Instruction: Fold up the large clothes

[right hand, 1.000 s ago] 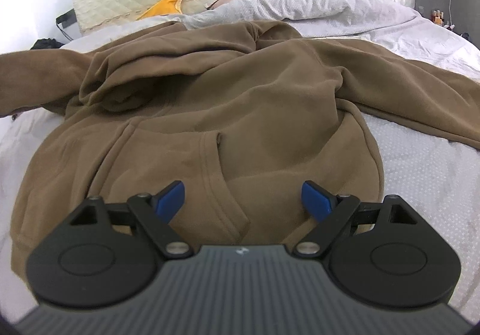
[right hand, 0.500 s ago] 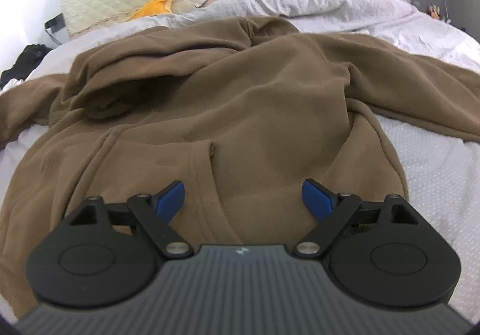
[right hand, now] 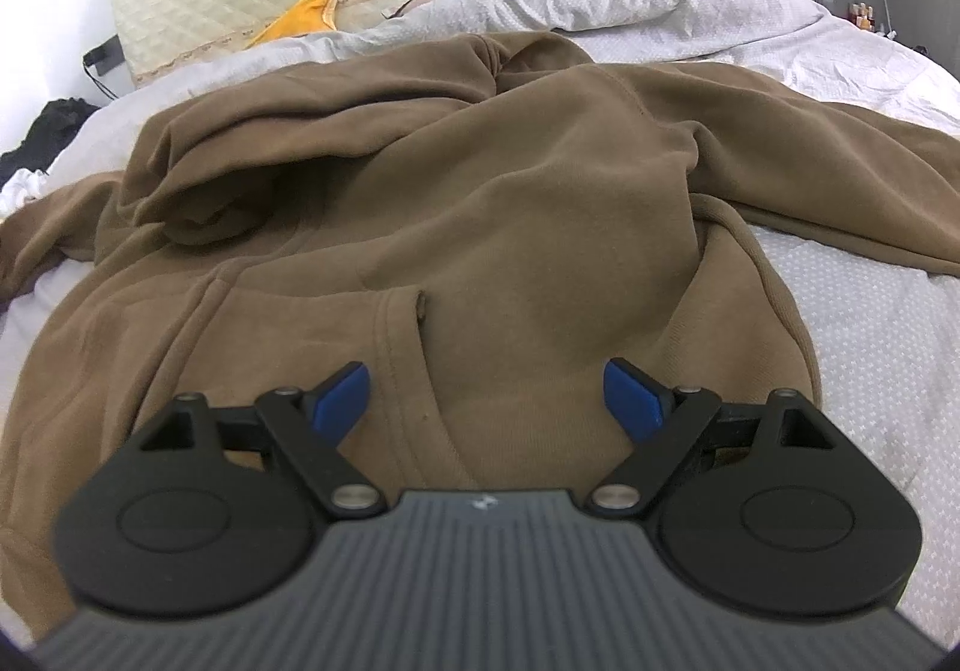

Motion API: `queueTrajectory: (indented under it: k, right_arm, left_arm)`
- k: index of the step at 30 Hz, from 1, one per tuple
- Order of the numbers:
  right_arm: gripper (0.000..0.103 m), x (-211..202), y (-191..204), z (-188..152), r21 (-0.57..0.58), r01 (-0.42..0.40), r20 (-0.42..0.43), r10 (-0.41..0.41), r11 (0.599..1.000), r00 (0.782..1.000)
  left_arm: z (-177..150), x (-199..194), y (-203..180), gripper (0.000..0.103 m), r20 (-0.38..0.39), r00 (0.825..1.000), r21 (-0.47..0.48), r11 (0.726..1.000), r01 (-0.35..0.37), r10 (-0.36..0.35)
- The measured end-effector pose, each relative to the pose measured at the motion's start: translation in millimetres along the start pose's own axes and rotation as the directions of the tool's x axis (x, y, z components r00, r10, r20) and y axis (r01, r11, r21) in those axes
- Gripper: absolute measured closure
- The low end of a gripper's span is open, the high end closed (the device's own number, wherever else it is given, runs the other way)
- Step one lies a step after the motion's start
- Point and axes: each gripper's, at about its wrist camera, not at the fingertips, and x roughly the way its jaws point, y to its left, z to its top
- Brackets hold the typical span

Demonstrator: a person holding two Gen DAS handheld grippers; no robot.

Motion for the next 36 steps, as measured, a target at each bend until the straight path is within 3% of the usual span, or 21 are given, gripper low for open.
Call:
queueTrajectory:
  k: [9, 15, 19, 25, 28, 32, 36]
  right_arm:
    - [0.017, -24, -6, 5, 0.058, -0.062, 0.035, 0.06, 0.996, 0.998]
    - [0.017, -44, -12, 3, 0.07, -0.087, 0.042, 0.085, 0.994, 0.996]
    - [0.017, -59, -17, 0, 0.066, -0.101, 0.038, 0.099, 0.993, 0.994]
    - [0.017, -86, -28, -8, 0.078, -0.145, 0.043, 0.142, 0.986, 0.989]
    - [0.017, -100, -37, -14, 0.097, -0.186, 0.039, 0.183, 0.978, 0.982]
    - [0.017, -116, -48, -17, 0.118, -0.2, 0.038, 0.196, 0.973, 0.98]
    - [0.017, -122, -63, -20, 0.17, -0.196, -0.004, 0.199, 0.966, 0.98]
  left_arm:
    - [-28, -128, -28, 0.043, 0.054, 0.991, 0.087, 0.989, 0.118, -0.123]
    - [-92, -195, -74, 0.043, 0.032, 0.979, 0.201, 0.961, 0.19, -0.201]
    - [-139, -225, -102, 0.043, 0.009, 0.964, 0.217, 0.942, 0.256, -0.264]
    - [-210, -267, -154, 0.043, -0.026, 0.937, 0.255, 0.904, 0.344, -0.349]
    - [-243, -286, -175, 0.043, -0.044, 0.909, 0.239, 0.879, 0.413, -0.415]
    - [-284, -298, -189, 0.043, -0.07, 0.868, 0.158, 0.854, 0.495, -0.491]
    - [-327, -297, -195, 0.042, -0.074, 0.856, 0.055, 0.855, 0.516, -0.511]
